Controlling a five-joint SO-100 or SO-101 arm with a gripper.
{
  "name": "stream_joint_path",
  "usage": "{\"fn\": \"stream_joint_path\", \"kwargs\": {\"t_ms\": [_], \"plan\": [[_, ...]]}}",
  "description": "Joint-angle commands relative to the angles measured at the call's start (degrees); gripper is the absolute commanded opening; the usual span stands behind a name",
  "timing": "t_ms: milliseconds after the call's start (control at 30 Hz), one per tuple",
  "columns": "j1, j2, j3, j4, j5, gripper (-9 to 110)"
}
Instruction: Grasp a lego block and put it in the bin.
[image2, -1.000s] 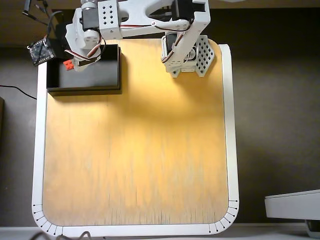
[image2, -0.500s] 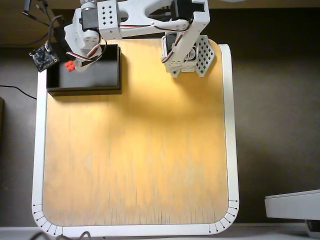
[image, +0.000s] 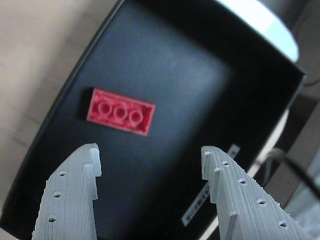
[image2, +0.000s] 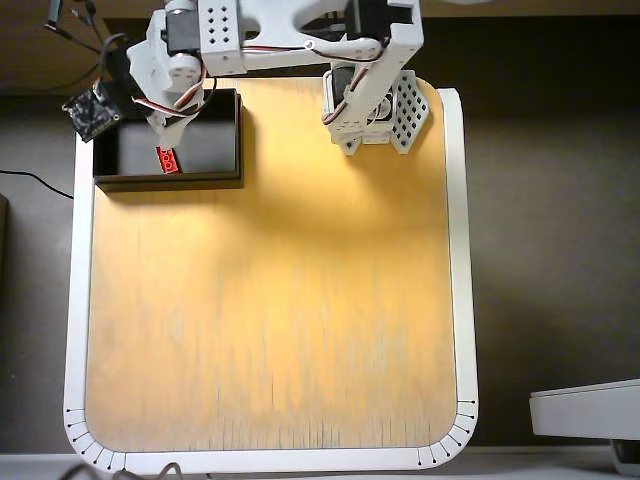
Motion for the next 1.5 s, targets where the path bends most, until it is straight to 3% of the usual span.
{"fn": "stream_joint_path", "kwargs": {"t_ms": [0, 467, 733, 1000, 1467], "plan": [[-4.0, 12.3, -2.8, 0.2, -4.0, 20], [-35.2, 36.1, -2.9, 3.0, -25.3, 19], [-53.1, 51.5, -2.9, 15.1, -25.8, 19], [-63.6, 57.7, -2.8, 29.5, -21.6, 19], [-85.3, 58.0, 2.7, 30.3, -25.2, 17]]}}
